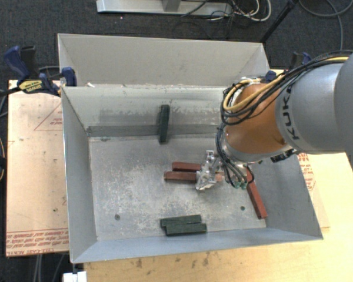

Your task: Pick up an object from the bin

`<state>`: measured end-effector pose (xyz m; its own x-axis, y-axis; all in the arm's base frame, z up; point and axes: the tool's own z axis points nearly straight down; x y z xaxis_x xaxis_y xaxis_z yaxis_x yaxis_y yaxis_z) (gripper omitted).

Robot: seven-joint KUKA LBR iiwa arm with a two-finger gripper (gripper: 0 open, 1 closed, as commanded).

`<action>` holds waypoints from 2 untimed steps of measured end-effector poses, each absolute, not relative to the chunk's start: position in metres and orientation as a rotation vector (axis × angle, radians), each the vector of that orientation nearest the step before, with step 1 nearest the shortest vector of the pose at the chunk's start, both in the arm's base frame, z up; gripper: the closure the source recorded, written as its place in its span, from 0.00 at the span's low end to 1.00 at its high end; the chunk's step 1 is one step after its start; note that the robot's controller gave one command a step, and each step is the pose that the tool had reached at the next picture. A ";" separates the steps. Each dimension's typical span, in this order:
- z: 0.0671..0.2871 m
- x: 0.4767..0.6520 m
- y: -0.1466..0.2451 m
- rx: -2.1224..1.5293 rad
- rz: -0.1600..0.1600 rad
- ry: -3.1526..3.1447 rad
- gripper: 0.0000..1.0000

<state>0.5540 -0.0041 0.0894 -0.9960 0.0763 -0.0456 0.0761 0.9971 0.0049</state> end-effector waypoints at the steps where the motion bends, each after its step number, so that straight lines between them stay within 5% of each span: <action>1: 0.089 0.554 -0.004 0.118 0.005 3.094 1.00; 2: 0.111 0.545 -0.010 0.025 0.002 3.140 1.00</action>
Offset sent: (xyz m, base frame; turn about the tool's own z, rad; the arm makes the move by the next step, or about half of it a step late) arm 0.0001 -0.0250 0.1123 -0.2056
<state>0.5451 -0.0101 0.1110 -0.9999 0.0159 -0.0015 0.0159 0.9999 0.0012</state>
